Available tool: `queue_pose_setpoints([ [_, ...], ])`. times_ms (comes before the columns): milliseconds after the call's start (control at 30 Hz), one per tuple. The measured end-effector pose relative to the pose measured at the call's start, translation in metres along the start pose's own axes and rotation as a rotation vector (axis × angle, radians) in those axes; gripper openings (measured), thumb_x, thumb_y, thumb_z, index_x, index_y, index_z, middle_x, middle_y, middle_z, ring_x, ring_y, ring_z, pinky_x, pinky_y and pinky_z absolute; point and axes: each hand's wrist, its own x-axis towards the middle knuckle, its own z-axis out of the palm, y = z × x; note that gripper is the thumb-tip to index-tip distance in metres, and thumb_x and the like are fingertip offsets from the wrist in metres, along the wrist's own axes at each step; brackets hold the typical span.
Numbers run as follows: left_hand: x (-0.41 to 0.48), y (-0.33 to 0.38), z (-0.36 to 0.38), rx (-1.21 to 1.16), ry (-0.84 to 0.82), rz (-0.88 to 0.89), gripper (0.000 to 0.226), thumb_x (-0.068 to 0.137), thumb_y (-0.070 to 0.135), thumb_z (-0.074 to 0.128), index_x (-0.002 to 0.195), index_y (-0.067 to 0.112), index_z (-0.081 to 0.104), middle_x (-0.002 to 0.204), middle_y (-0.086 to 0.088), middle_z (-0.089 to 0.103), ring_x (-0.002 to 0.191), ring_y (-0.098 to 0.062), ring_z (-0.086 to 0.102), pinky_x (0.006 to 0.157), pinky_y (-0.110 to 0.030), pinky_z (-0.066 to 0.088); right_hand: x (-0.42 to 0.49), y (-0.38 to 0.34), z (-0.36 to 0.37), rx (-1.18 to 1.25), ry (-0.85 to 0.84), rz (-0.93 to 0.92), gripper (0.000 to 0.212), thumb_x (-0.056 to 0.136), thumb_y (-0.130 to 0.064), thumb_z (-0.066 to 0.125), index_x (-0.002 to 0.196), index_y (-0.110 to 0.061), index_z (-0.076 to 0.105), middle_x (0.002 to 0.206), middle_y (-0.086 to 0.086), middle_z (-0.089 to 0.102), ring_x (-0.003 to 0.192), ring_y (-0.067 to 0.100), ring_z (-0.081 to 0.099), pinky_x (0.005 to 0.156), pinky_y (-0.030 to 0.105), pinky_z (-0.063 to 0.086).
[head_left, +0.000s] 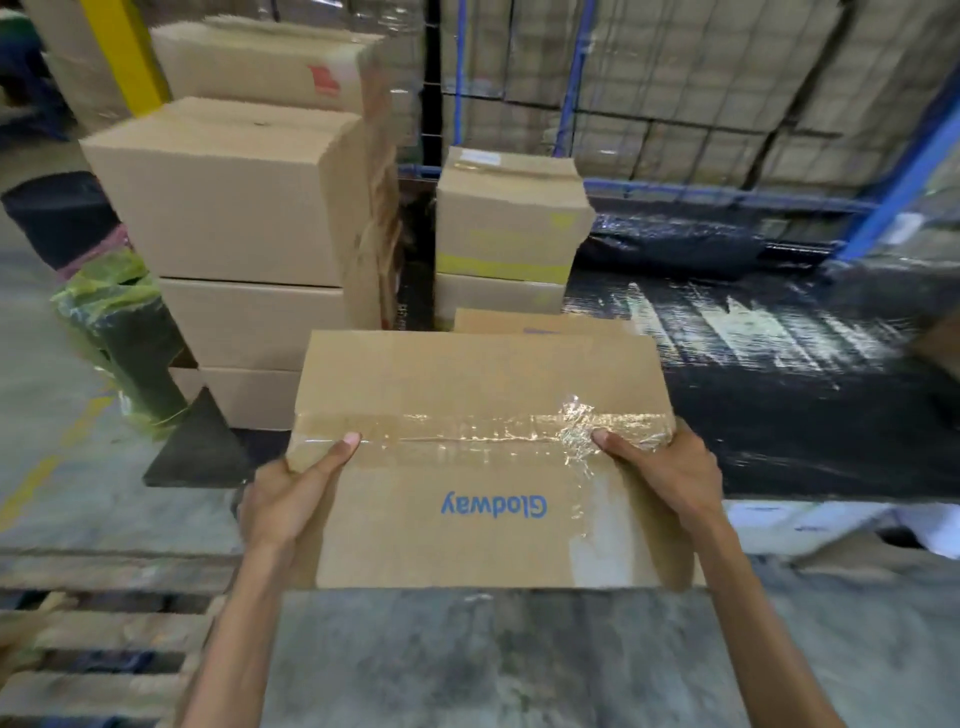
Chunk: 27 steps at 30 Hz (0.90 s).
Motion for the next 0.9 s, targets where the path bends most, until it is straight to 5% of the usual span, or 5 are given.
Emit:
queue_pose_setpoints([
  [133,-0.009,0.053,0.066,0.042,-0.020,0.038,0.087,0.066,0.085,0.068,0.119,0.016,0.072,0.127,-0.013,0.069,0.123,-0.039,0.059,0.101,-0.042,0.044,0.054,0.018,-0.050,0.018,0.032,-0.005,0.102,0.044,-0.092,0.073,0.120,-0.024,0.062,0.118,0.003,0.071,0.112,0.032,0.064,0.094,0.045,0.052],
  [300,0.025,0.114,0.130,0.026,-0.114,0.070,0.080,0.050,0.093,0.070,0.091,0.025,0.074,0.109,-0.001,0.075,0.109,-0.033,0.067,0.099,-0.041,0.050,0.133,0.020,-0.082,0.007,0.066,-0.002,0.095,0.050,-0.086,0.076,0.120,-0.024,0.062,0.116,0.004,0.069,0.113,0.033,0.064,0.090,0.042,0.050],
  [633,0.151,0.242,0.226,0.236,-0.140,0.136,0.103,0.067,0.091,0.059,0.129,0.009,0.060,0.134,-0.012,0.061,0.124,-0.038,0.057,0.100,-0.044,0.046,0.326,-0.038,-0.074,0.109,-0.077,0.012,0.079,0.046,-0.082,0.081,0.101,-0.032,0.056,0.112,0.000,0.068,0.101,0.025,0.065,0.096,0.048,0.052],
  [733,0.180,0.254,0.241,0.274,-0.139,0.110,0.110,0.056,0.099,0.055,0.126,0.014,0.064,0.130,-0.010,0.065,0.119,-0.035,0.060,0.100,-0.046,0.048,0.374,-0.045,-0.058,0.123,-0.128,0.077,0.108,0.037,-0.084,0.082,0.122,-0.022,0.058,0.116,0.001,0.068,0.102,0.026,0.065,0.095,0.047,0.053],
  [900,0.208,0.248,0.265,0.362,-0.132,0.038,0.110,0.061,0.097,0.055,0.131,0.011,0.061,0.133,-0.013,0.063,0.121,-0.037,0.059,0.099,-0.044,0.048,0.411,-0.024,-0.020,0.096,-0.188,0.129,0.114,0.036,-0.086,0.081,0.128,-0.022,0.059,0.118,0.001,0.068,0.103,0.025,0.065,0.095,0.046,0.054],
])
